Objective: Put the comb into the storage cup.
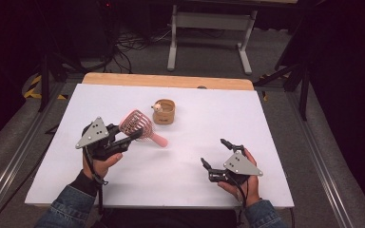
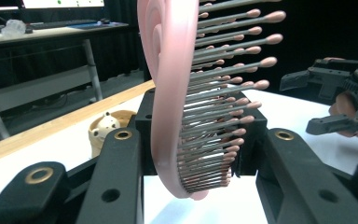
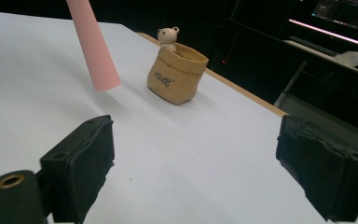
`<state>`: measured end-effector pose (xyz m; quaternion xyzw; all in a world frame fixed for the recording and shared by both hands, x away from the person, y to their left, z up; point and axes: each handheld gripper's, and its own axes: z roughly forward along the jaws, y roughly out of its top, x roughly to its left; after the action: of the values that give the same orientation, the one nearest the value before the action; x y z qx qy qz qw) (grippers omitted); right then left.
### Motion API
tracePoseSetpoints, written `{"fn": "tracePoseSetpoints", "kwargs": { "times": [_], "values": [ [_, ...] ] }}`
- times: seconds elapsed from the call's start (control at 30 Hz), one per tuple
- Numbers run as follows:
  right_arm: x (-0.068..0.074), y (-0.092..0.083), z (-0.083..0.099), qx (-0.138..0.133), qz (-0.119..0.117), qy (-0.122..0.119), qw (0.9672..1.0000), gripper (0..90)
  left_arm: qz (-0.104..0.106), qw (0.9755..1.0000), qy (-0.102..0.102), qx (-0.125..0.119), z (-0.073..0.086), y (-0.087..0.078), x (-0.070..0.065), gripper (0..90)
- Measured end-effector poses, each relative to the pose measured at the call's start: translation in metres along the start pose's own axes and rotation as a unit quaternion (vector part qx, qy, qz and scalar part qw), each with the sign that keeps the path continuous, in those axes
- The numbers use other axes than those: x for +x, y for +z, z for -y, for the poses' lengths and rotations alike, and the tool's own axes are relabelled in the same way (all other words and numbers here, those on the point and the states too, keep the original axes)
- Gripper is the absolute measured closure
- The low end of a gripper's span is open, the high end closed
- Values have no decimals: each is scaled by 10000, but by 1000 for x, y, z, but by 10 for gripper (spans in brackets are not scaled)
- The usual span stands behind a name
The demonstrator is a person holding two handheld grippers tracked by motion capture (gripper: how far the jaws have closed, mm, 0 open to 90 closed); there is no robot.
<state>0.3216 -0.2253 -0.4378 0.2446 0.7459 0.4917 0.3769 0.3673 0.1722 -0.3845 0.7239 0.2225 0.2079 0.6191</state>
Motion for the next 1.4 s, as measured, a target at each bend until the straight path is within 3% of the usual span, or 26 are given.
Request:
{"fn": "tracePoseSetpoints", "kwargs": {
  "times": [0.27,0.43,0.83,1.07,1.4],
  "values": [
    [-3,-3,7,82,55,89,9999,68,-44,10000,62,5,-24,2,10,638],
    [-3,-2,7,116,64,96,9999,68,-76,9998,156,-21,-48,7,16,638],
    [-4,0,8,134,62,119,9998,71,-250,9988,409,114,-88,26,32,637],
    [-5,-1,9,117,56,158,9998,71,-294,9986,392,177,-98,41,40,638],
    [-6,-2,8,65,42,214,9997,74,-431,9972,420,451,-107,75,48,637]
  ]
}}
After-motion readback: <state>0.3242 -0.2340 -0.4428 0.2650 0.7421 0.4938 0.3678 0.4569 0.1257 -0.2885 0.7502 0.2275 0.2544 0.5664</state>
